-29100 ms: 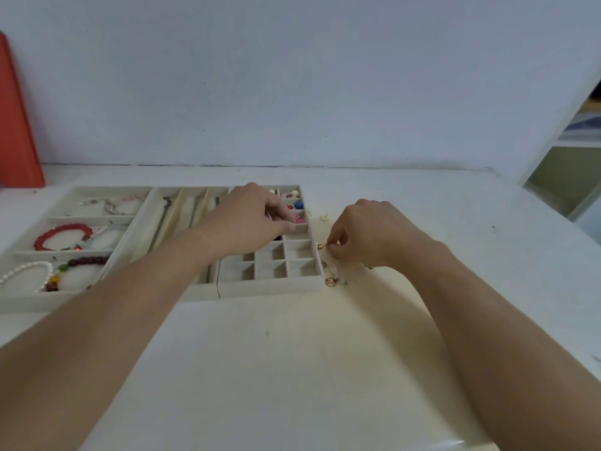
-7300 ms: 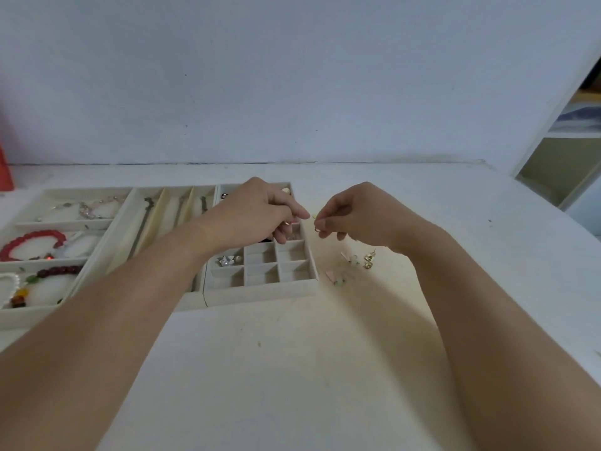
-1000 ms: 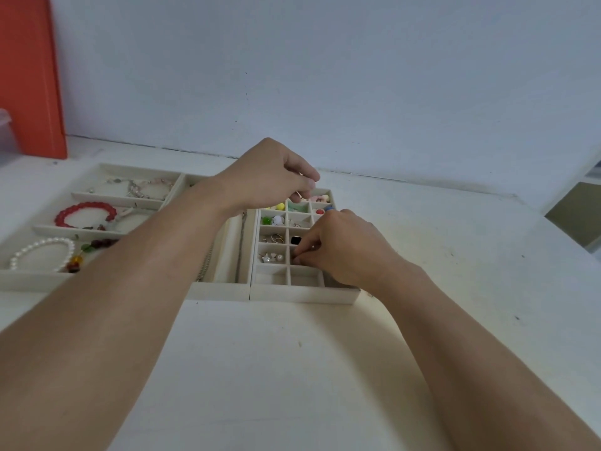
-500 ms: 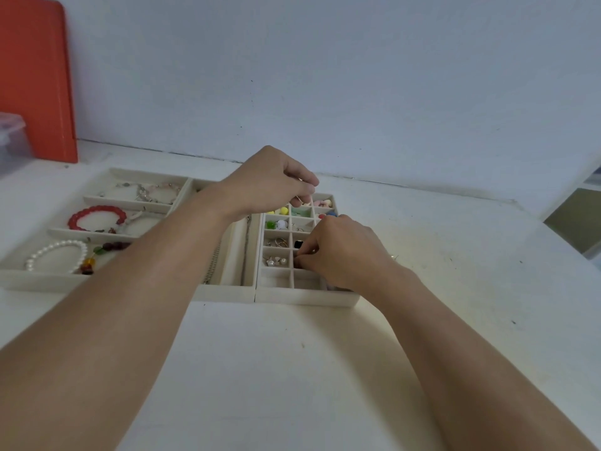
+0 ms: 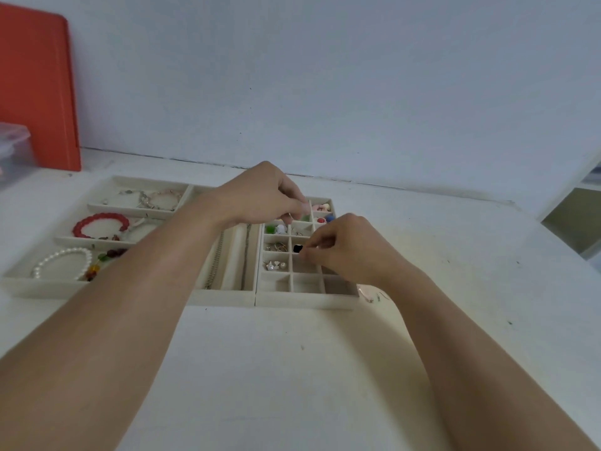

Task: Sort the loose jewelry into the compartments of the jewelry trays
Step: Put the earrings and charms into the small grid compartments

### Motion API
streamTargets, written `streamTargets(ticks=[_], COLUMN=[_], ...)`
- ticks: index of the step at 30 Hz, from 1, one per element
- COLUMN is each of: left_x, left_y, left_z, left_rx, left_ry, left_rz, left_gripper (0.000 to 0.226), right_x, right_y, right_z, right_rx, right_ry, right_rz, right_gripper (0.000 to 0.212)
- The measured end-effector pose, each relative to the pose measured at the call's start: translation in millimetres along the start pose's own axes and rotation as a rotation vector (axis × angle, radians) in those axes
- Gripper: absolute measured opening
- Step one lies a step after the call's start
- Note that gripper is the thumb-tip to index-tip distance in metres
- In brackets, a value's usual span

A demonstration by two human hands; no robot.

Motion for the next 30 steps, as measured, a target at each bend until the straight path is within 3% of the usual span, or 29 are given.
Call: streamTargets(ticks=[4,7,17,24,30], left_x=[5.2,4.4,-1.3,-1.7,-0.3], left_y=[5.0,10.9,13.5,9.8,10.3], left_z=[-3.0,-7.1,-12.1,-9.9,-11.4], left_rx=[-0.035,-0.012,-0.008,-0.053,-0.027], left_ry=[-0.126,-0.124,-0.051,-0.056,-0.082], left_rz=[-0.040,-0.081,-0.122,-0.104,-0.095], left_gripper=[0.008,0.013,0.010,0.009,0.008], right_x=[2.0,2.9,0.6,3.0,1.3], right_y=[9.8,11.4,22.0,17.8,18.1], right_z=[23.3,23.4,20.4,24.6,18.2], right_rx=[-0.505,-0.663,-0.746,-0.755,-0.759], right_ry=[-0.010,-0.077,-0.027,0.010,0.033], right_rz=[-0.109,-0.150,-0.224,-0.043,-0.033], right_gripper=[0.020,0.025,0.020,0.019,0.020])
Point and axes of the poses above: each hand's wrist, its own x-axis away from the middle knuckle, its own z-axis out of the back of the hand, y = z × x, the point moved 4 cm from there along -x, towards the middle knuckle, and after that the axes turned 10 degrees about -z, right-handed, at the moved point
